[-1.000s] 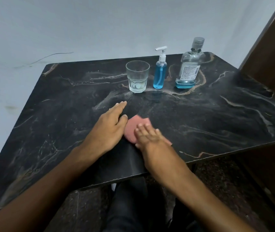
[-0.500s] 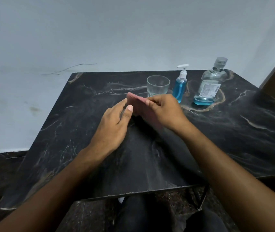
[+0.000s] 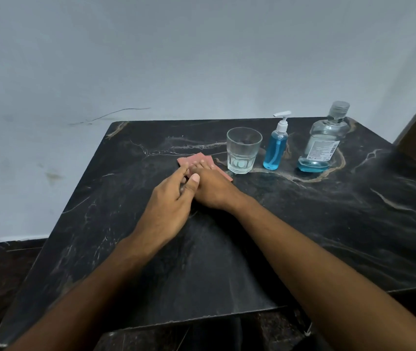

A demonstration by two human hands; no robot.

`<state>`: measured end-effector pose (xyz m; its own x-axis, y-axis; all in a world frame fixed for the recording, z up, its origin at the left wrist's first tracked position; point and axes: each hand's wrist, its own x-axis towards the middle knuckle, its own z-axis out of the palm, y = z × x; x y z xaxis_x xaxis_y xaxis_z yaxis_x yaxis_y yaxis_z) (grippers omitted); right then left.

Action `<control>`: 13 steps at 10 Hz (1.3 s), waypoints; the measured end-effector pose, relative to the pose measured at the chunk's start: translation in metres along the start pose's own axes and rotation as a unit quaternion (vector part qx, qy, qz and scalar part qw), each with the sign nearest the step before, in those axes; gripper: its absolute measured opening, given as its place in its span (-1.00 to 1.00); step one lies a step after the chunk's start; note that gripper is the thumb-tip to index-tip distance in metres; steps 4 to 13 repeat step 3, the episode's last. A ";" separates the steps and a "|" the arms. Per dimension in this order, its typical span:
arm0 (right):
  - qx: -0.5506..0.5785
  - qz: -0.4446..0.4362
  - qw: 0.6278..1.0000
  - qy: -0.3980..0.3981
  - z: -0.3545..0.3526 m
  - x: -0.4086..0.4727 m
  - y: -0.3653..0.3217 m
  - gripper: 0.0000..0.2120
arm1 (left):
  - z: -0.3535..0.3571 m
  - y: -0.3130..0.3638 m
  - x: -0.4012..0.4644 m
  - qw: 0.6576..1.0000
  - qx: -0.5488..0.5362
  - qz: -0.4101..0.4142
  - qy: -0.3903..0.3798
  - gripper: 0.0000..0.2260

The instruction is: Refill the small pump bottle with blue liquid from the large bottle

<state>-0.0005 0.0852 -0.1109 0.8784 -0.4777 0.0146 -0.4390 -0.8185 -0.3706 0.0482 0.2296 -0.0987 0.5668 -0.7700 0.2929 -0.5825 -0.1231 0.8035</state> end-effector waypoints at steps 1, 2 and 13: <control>0.067 -0.040 0.997 0.026 -0.012 -0.022 0.007 -0.63 | 0.006 0.003 0.001 0.999 -0.021 0.021 -0.014 -0.66; 0.068 -0.039 0.992 0.104 -0.027 -0.053 0.021 -0.55 | 0.017 0.005 0.001 0.999 -0.009 0.040 -0.024 -0.68; 0.026 0.006 0.971 0.238 -0.041 -0.083 0.043 -0.60 | 0.026 0.004 0.005 0.999 0.022 0.037 -0.025 -0.66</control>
